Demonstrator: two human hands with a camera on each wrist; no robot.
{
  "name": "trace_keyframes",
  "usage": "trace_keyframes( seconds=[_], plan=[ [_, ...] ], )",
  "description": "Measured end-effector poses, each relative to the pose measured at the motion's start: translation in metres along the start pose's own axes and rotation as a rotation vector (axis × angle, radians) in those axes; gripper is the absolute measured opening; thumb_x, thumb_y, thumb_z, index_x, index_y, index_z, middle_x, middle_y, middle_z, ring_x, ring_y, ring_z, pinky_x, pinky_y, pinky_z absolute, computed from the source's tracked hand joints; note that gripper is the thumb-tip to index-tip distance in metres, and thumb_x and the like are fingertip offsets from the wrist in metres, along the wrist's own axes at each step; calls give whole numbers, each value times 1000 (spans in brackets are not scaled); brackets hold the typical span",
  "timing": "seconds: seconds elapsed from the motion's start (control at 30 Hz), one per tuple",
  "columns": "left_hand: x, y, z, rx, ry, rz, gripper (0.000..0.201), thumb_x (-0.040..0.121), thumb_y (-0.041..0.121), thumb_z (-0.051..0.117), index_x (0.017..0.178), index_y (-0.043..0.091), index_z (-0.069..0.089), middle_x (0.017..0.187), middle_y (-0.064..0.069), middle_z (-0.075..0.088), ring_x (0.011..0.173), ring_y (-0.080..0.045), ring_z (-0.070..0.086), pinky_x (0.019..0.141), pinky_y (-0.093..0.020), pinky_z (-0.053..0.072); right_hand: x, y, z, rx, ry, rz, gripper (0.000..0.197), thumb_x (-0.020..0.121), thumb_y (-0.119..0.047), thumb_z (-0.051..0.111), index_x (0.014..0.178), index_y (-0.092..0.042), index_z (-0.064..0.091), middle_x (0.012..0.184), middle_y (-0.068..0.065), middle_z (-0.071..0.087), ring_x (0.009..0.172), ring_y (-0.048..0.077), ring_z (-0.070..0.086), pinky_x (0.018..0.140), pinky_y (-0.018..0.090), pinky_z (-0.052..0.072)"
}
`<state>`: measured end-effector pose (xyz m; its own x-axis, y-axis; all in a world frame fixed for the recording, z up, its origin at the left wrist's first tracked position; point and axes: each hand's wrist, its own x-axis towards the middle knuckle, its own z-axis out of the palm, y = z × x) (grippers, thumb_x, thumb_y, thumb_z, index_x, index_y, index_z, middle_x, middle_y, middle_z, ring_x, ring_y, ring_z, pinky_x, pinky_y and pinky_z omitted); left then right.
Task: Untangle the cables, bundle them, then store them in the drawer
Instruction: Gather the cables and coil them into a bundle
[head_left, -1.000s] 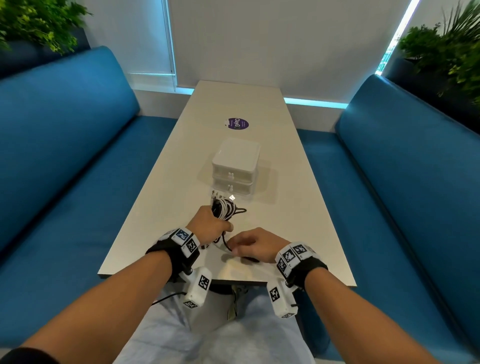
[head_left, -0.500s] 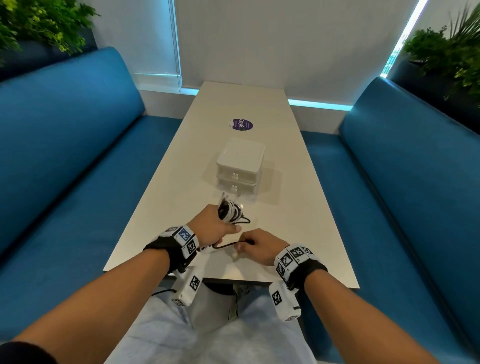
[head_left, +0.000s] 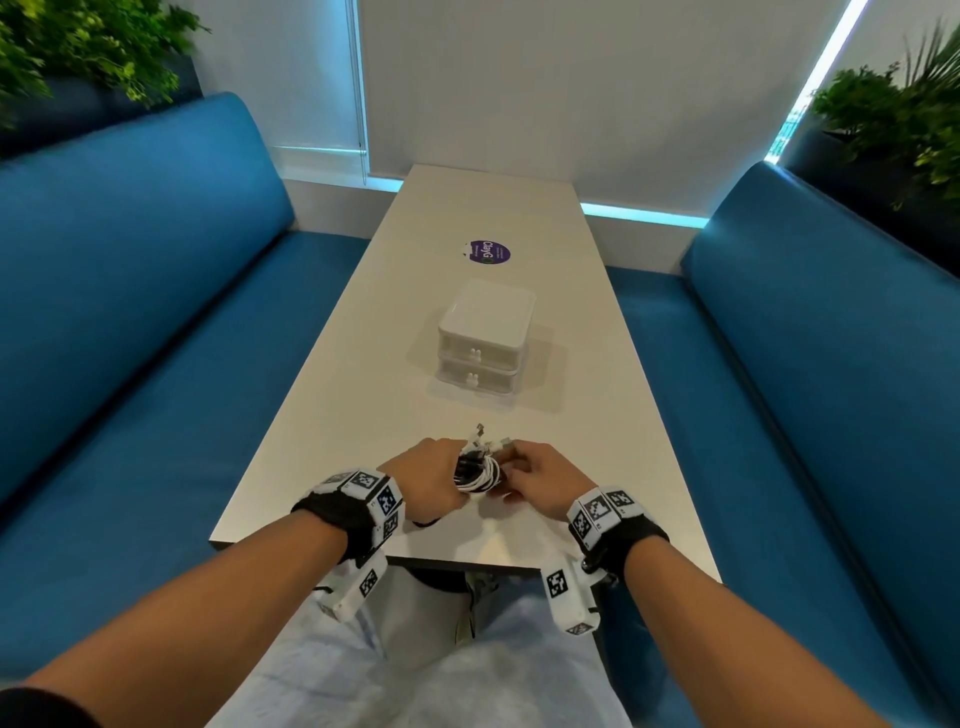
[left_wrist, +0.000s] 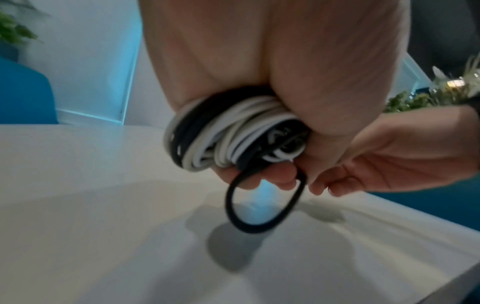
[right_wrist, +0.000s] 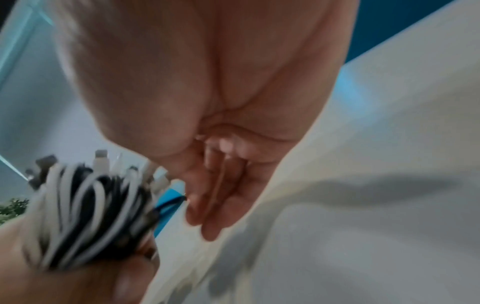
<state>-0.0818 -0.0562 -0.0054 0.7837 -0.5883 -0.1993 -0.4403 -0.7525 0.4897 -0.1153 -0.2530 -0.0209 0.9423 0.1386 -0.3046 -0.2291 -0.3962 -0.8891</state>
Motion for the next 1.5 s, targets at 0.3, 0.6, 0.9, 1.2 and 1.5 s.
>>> trace_keyframes(
  seconds=[0.3, 0.6, 0.9, 1.2, 1.5],
  plan=[
    [-1, 13, 11, 532, -4, 228, 46, 91, 30, 60, 129, 14, 41, 102, -10, 65, 81, -34, 63, 63, -37, 41, 0, -19, -15, -27, -95, 109, 62, 82, -69, 59, 115, -17, 66, 116, 1, 65, 103, 16, 64, 89, 33, 57],
    [0, 21, 19, 546, -64, 247, 40, 96, 29, 54, 128, 10, 42, 109, -11, 60, 85, -35, 62, 65, -39, 40, -2, -15, -9, -413, -335, 112, 40, 56, -57, 82, 92, -49, 69, 97, -13, 74, 90, 11, 73, 97, 38, 54],
    [-2, 19, 25, 336, 23, 179, 35, 90, 21, 61, 117, 17, 39, 99, -7, 63, 74, -26, 53, 62, -37, 39, -2, -19, -7, -485, -256, 137, 44, 59, -48, 79, 97, -27, 73, 89, 0, 76, 86, 21, 73, 90, 42, 57],
    [1, 22, 9, 663, 100, 20, 24, 84, 33, 57, 104, 20, 55, 89, -2, 68, 83, -27, 63, 77, -37, 31, -4, -22, -5, -395, -180, -21, 21, 76, -25, 74, 94, -15, 69, 87, 7, 74, 68, 14, 67, 80, 42, 58],
    [-2, 18, 1, 431, 11, -44, 36, 69, 38, 68, 99, 28, 52, 88, 2, 63, 73, -23, 55, 64, -30, 42, -2, -18, -10, -366, -216, -71, 23, 81, -26, 73, 102, -16, 68, 93, 5, 75, 82, 22, 73, 87, 43, 58]
  ],
)
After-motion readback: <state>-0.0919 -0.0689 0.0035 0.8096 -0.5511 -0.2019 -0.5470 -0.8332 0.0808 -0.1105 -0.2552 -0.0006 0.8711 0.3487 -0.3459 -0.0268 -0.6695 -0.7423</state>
